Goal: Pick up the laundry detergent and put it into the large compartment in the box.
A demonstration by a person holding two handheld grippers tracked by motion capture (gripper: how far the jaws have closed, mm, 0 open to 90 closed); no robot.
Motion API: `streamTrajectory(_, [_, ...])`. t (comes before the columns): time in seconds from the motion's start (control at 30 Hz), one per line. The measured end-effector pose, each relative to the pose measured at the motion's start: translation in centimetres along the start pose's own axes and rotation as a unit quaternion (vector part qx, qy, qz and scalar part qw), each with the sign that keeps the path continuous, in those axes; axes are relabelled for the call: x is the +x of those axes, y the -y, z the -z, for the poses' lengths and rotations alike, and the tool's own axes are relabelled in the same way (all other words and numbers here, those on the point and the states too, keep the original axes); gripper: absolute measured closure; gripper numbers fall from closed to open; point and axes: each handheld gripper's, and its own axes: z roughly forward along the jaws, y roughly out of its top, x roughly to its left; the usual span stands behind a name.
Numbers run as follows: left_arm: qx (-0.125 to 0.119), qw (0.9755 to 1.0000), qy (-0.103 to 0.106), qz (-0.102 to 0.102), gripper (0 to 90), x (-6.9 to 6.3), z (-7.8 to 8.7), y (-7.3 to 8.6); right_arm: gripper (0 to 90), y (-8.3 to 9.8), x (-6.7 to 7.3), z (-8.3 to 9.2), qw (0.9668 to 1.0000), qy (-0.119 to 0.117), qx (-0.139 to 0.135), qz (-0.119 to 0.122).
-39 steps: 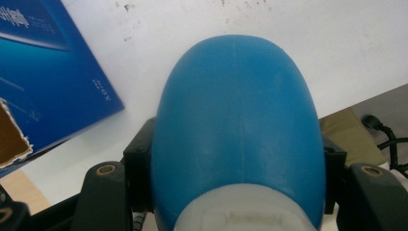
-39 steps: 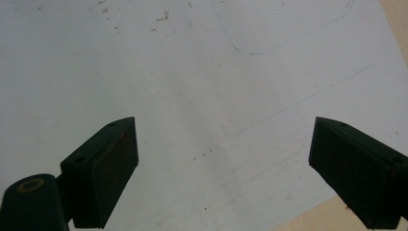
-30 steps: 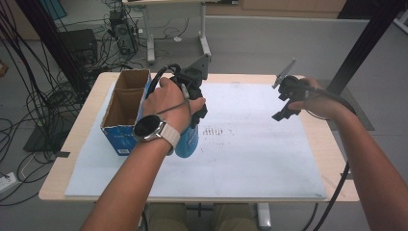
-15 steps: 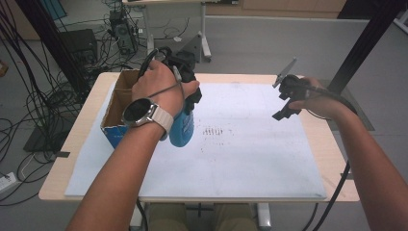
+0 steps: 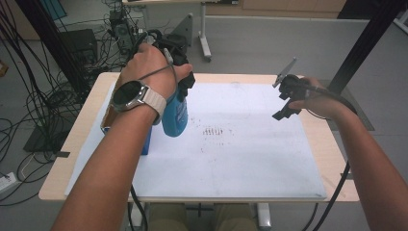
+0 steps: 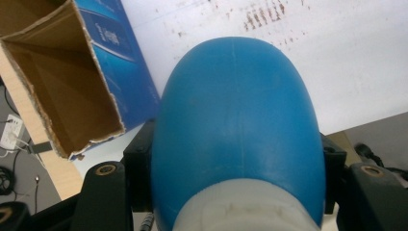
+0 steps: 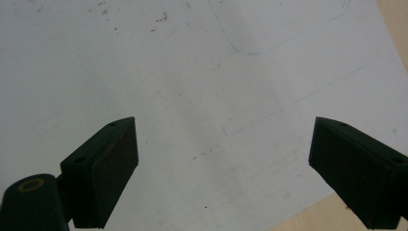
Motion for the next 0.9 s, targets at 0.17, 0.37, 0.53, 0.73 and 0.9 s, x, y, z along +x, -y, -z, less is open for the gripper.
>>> streamTrajectory(0.17, [-0.004,0.9999,0.002,0.011,38.3,0.9,0.5,0.0,9.8,0.0,0.0,-0.1,1.0,0.0,0.001,-0.001])
streamTrajectory(0.37, [-0.006,0.9998,-0.003,0.02,38.3,1.6,1.2,-0.1,9.8,0.0,-0.1,0.0,1.0,0.001,0.001,-0.002])
streamTrajectory(0.53, [-0.007,0.9996,-0.006,0.025,38.3,2.1,1.6,0.0,9.8,0.0,-0.1,0.0,1.0,0.001,0.001,-0.002])
streamTrajectory(0.73, [-0.01,0.999,-0.008,0.043,38.3,3.0,2.0,0.0,9.8,0.0,-0.1,-0.2,1.0,0.0,0.002,-0.001])
streamTrajectory(0.9, [-0.008,0.9984,-0.012,0.055,38.3,3.7,2.0,-0.2,9.8,-0.2,-0.1,-0.3,1.0,-0.003,0.002,0.0])
